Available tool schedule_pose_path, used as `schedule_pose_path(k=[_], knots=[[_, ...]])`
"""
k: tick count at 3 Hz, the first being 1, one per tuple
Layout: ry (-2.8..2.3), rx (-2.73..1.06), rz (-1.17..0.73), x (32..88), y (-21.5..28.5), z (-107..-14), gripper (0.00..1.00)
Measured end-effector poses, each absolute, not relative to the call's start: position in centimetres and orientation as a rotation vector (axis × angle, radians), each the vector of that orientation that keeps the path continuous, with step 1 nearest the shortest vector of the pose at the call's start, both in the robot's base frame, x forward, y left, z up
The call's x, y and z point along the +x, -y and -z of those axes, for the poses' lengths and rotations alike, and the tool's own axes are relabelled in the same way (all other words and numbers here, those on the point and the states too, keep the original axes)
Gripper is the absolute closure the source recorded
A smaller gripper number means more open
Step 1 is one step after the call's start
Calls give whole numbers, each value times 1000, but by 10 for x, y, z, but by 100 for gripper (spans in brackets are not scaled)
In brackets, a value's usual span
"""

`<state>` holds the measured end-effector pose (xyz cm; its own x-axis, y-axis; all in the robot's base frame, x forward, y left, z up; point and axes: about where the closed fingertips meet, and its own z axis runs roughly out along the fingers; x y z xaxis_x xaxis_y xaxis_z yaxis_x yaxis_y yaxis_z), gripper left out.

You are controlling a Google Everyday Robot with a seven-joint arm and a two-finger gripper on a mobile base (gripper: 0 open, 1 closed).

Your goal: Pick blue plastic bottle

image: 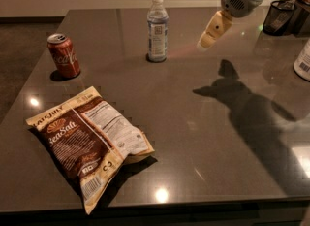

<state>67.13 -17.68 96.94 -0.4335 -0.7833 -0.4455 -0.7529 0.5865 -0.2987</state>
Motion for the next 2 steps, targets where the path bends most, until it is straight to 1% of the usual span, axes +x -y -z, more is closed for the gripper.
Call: schedule_pose_path(k=[1, 2], knots=[[-2274, -1177, 45, 697, 166, -962, 0], [-2257, -1179, -17, 717, 144, -954, 0]])
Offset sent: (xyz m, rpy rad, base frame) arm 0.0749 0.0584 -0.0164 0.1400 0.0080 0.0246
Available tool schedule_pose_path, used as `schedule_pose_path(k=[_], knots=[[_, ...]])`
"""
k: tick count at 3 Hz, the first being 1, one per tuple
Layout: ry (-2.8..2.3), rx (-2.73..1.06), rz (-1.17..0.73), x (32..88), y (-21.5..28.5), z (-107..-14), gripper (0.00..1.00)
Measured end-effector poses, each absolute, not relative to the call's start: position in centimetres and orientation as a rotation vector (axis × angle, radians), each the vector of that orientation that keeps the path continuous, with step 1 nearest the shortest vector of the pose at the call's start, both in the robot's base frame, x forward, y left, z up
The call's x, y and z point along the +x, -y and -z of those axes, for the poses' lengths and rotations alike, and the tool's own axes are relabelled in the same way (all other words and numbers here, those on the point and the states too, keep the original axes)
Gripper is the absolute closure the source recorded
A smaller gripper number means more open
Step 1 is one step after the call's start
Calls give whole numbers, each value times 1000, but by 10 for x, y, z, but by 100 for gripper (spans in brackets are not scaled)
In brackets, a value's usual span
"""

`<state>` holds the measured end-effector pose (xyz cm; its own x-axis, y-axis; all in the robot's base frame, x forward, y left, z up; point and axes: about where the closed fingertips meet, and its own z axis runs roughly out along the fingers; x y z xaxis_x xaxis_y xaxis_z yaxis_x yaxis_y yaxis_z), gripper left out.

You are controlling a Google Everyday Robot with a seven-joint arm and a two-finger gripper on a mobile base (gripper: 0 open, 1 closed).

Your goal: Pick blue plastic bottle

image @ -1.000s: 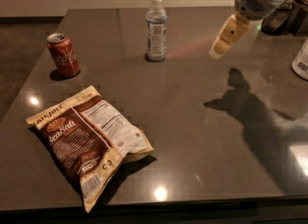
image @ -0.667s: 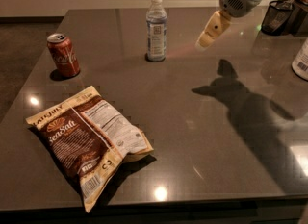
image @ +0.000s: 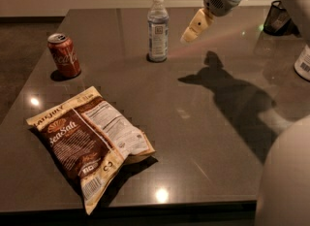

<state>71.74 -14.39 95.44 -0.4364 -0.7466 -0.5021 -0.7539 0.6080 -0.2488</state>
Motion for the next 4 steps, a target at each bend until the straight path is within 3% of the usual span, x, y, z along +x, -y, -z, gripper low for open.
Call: schedule_pose_path(k=[4], knots=[[-2069, -1291, -289, 757, 45, -931, 0]])
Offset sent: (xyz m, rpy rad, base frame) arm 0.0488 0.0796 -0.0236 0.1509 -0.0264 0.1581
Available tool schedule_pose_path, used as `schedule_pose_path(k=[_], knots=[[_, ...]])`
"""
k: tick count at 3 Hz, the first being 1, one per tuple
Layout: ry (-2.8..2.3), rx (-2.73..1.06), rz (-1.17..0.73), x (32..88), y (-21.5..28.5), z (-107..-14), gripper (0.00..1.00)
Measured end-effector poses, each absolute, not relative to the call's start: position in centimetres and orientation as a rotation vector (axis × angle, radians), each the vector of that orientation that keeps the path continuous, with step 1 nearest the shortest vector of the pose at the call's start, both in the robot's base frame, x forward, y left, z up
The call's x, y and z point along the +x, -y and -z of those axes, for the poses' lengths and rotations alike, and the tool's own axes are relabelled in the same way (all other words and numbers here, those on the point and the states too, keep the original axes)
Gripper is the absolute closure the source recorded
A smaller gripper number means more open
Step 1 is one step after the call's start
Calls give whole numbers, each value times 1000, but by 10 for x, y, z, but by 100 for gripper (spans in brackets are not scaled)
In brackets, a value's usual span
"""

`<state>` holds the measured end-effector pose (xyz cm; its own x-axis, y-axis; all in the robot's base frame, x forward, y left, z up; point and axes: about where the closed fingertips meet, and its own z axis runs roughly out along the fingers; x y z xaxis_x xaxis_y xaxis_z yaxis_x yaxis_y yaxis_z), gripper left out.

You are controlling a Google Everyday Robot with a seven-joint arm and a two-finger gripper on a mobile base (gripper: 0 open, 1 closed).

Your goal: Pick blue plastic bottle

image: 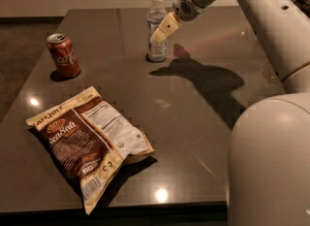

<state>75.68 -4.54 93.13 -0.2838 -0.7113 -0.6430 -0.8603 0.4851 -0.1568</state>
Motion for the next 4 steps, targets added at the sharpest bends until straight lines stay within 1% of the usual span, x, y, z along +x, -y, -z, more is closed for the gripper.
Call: schedule_pose_path(k=[1, 2, 4], knots=[[-2048, -1308, -325, 755, 30, -932, 0], [-2035, -1320, -358, 756, 18, -936, 18], [-2013, -1333, -390, 754, 14, -948, 65]])
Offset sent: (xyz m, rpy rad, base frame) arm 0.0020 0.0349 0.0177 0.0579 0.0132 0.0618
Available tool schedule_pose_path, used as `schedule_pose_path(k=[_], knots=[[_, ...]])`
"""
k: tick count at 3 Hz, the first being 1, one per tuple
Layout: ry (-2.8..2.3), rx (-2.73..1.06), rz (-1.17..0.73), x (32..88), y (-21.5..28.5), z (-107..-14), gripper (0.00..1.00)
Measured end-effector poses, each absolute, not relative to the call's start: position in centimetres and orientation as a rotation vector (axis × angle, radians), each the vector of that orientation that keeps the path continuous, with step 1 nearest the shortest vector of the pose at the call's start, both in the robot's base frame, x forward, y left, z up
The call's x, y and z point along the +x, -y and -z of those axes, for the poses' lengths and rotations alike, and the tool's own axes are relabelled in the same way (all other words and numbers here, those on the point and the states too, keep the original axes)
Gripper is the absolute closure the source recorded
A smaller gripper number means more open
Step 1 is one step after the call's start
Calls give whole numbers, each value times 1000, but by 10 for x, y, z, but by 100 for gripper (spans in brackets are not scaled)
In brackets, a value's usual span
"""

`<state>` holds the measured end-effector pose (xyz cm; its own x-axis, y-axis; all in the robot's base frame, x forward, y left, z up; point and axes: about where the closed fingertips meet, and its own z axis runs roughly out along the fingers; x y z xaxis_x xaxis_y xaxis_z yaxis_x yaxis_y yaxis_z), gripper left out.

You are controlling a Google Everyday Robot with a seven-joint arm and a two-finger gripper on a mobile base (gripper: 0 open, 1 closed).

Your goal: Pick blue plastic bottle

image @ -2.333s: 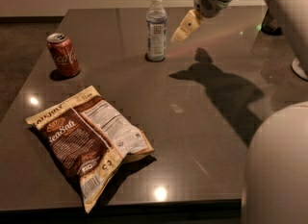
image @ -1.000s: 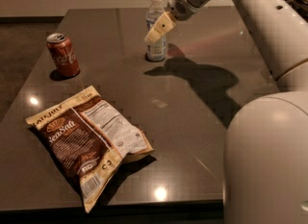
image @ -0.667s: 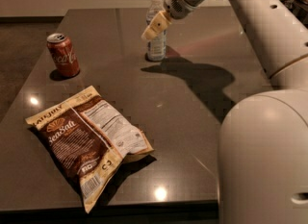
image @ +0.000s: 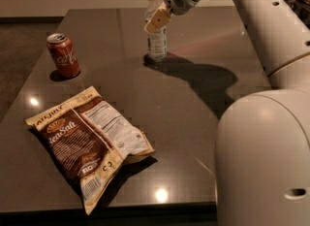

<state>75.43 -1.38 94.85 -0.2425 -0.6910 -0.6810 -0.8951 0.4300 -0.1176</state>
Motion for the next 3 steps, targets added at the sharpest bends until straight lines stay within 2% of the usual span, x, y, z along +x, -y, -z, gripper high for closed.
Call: schedule_pose_path(k=[1, 2, 3], knots=[[-1971, -1361, -400, 737, 15, -977, 94], [-1894, -1407, -379, 709, 13, -1027, 100], [-1890, -1410, -377, 708, 13, -1030, 100]])
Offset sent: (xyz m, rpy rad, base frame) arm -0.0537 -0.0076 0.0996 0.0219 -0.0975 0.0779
